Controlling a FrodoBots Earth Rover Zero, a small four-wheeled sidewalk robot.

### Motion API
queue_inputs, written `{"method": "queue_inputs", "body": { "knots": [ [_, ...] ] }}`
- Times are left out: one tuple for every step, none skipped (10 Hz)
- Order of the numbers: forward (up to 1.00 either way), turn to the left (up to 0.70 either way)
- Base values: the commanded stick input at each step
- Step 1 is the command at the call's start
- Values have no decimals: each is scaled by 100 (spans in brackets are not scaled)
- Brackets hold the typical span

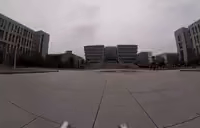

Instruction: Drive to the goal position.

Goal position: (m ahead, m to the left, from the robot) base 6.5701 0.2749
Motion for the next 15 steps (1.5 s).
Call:
{"method": "queue_inputs", "body": {
  "knots": [
    [70,0],
    [70,0],
    [70,0],
    [70,0],
    [70,0],
    [70,0],
    [70,0],
    [70,0],
    [70,0],
    [70,0],
    [70,0],
    [70,0],
    [70,0],
    [70,0],
    [70,0]
  ]
}}
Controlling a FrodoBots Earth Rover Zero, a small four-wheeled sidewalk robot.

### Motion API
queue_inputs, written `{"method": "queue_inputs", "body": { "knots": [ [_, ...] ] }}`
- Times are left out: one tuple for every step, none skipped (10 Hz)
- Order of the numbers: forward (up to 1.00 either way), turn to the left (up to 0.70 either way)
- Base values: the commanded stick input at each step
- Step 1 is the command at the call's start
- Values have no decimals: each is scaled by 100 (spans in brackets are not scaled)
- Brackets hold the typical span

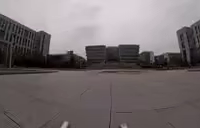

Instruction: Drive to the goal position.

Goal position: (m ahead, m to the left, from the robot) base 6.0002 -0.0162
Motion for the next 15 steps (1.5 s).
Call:
{"method": "queue_inputs", "body": {
  "knots": [
    [70,0],
    [70,0],
    [70,-1],
    [70,-5],
    [70,-9],
    [70,-3],
    [70,0],
    [70,0],
    [70,0],
    [70,0],
    [70,0],
    [70,0],
    [70,0],
    [70,0],
    [70,0]
  ]
}}
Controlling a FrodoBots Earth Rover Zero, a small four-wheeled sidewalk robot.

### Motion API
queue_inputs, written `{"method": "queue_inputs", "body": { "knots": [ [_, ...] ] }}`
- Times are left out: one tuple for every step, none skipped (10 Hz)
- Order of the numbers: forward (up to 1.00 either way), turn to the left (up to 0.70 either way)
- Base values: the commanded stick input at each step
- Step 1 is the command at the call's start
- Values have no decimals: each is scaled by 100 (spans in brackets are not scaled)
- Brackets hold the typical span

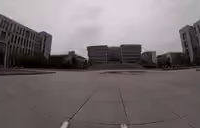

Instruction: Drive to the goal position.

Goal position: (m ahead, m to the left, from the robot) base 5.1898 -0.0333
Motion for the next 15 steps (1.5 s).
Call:
{"method": "queue_inputs", "body": {
  "knots": [
    [70,0],
    [70,0],
    [70,0],
    [70,0],
    [70,0],
    [70,0],
    [70,0],
    [70,0],
    [70,0],
    [70,0],
    [70,0],
    [70,0],
    [70,0],
    [70,0],
    [70,0]
  ]
}}
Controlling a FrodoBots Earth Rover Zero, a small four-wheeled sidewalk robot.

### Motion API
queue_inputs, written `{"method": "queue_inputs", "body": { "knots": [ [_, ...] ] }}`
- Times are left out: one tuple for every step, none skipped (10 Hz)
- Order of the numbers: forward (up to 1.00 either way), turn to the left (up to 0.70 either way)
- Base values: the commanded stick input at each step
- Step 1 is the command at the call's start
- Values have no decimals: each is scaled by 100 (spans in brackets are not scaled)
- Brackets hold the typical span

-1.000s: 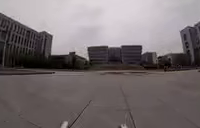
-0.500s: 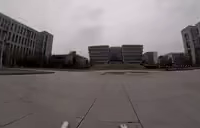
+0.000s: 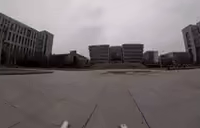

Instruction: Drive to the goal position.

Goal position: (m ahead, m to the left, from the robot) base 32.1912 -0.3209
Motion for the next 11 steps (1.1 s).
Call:
{"method": "queue_inputs", "body": {
  "knots": [
    [70,0],
    [70,0],
    [70,0],
    [70,0],
    [70,0],
    [70,-1],
    [70,-3],
    [70,-28],
    [70,-11],
    [70,0],
    [70,0]
  ]
}}
